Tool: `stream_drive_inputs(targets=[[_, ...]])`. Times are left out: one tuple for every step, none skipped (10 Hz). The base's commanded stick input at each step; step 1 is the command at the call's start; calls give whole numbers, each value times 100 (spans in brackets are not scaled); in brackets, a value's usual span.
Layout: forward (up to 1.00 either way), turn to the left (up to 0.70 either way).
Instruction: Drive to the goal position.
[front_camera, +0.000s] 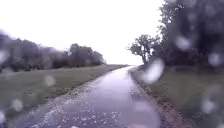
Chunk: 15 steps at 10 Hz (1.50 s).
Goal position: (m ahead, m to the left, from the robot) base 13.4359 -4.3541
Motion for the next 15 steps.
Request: stream_drive_inputs(targets=[[44, 0], [44, 0], [44, 0], [44, 0], [44, 23], [44, 25], [44, 26], [44, 0], [44, 0], [44, 0], [44, 0], [44, 0], [44, 0], [44, 0], [44, 0]])
